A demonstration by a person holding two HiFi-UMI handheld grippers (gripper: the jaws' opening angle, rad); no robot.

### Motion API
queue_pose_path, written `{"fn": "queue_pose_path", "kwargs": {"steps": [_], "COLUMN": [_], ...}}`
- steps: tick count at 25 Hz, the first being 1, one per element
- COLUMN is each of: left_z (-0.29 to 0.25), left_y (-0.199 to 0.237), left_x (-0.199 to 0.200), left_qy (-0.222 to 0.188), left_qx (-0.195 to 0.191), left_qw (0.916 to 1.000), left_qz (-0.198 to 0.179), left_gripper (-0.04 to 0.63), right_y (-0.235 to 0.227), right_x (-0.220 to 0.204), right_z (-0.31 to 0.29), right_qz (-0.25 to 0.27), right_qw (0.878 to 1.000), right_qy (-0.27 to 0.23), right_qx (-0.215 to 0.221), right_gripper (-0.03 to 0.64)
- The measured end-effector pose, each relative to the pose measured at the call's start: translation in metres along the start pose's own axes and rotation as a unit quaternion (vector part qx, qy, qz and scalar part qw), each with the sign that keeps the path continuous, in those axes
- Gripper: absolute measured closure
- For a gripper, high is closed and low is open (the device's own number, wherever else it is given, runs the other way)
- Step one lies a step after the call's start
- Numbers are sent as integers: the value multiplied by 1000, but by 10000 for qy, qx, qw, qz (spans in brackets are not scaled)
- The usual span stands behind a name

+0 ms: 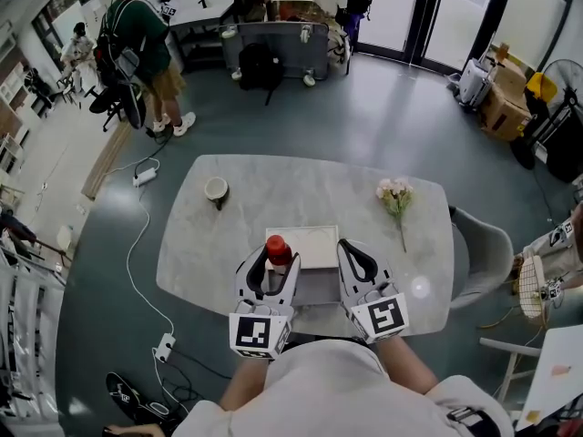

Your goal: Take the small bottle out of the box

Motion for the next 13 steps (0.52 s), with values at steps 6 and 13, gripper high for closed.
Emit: {"fn": "queue_pose_path", "kwargs": {"steps": [6,13], "left_z": [0,1], "left_y": [-2,-1], "left_x": [0,-2], "left_qy": [20,41], "left_qx": [-20,-26], "left_qw": [10000,10000], "left_qz": [33,24], "left_gripper": [373,373], "right_y": [-1,1], "right_x": [1,-1], "right_z": [2,2], "right_qz": [1,13], "right_qw": [10000,10000], "right_qy": [22,25], "right_qx": [-45,-70], "right_gripper": [592,591]}}
Point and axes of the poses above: the fingertips, and each gripper's own axes: z backward along the fingers, y to its left, x out of its top, the point moved 9 cm from there along z, backward along the fingers, and after that the axes turned 13 degrees about -y, right-handed, at the moved point
